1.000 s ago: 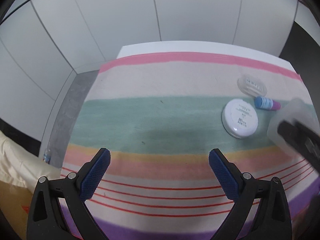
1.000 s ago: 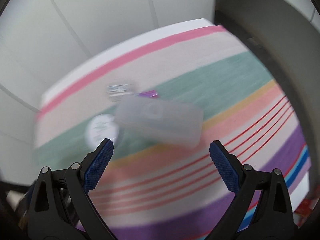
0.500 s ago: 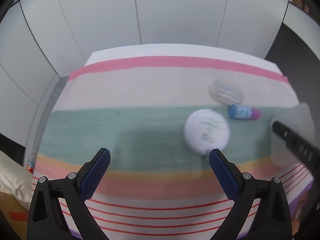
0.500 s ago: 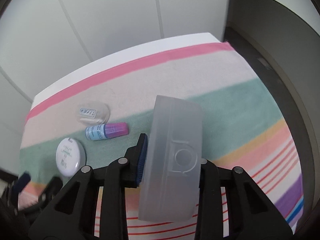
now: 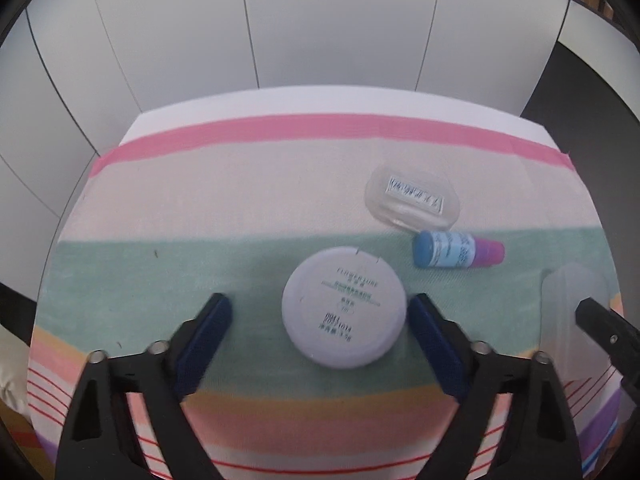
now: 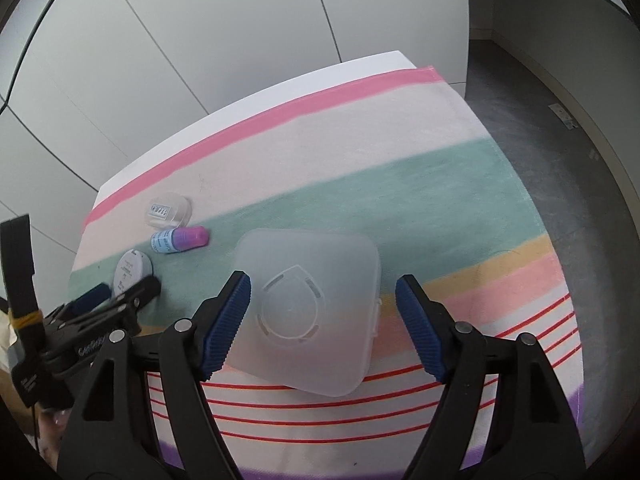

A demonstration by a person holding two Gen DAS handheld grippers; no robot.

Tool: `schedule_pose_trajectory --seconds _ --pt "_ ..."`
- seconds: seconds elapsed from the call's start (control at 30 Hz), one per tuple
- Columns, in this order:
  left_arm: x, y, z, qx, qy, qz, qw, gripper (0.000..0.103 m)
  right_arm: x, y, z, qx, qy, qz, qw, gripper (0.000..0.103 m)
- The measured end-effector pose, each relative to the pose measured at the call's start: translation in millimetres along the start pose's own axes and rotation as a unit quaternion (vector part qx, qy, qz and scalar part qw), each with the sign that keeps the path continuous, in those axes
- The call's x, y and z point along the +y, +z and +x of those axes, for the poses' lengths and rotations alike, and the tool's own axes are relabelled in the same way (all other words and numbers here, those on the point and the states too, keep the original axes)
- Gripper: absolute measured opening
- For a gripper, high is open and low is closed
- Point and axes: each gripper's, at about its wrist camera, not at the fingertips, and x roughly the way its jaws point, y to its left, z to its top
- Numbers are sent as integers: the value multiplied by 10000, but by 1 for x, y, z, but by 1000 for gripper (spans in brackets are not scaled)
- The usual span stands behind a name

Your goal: Organize objects

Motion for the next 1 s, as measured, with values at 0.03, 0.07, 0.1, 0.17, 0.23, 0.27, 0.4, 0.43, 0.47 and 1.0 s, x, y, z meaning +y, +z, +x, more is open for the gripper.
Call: schedule_pose_trajectory --seconds 0.03,0.07,0.1,0.17,0.23,0.27,0.4,0.43,0.47,1.0 --pt "-1 0 0 -34 -16 36 10000 77 -3 1 -2 -6 -23 -12 10000 78" --pt "-2 0 -1 -56 -40 87 9999 71 -1 1 -3 -18 -91 -43 9999 81" --pt "-3 0 -2 -70 -59 129 9999 65 3 1 -2 -16 -169 -88 9998 86" --pt "-7 0 -6 -108 -75 209 9997 59 17 -4 -7 -61 -518 -201 9984 91" --pt "-8 1 -6 -118 -58 186 9997 59 28 -5 -7 -131 -823 -327 9960 94" --pt "-6 2 -5 -112 -79 149 9998 59 34 -5 -6 -163 -984 -400 9942 99" --pt "-5 2 -6 -101 -66 92 9999 59 49 -2 -3 -236 -1228 -561 9906 102" --pt "-5 1 -6 -104 -66 91 9999 59 51 -2 -3 -226 -1207 -583 9907 102" --pt "-6 1 -7 -106 -67 98 9999 59 53 -2 -2 -217 -1160 -639 9910 102" --pt "24 -4 -10 151 101 -252 9995 59 70 -23 29 -195 -963 -1657 9813 102"
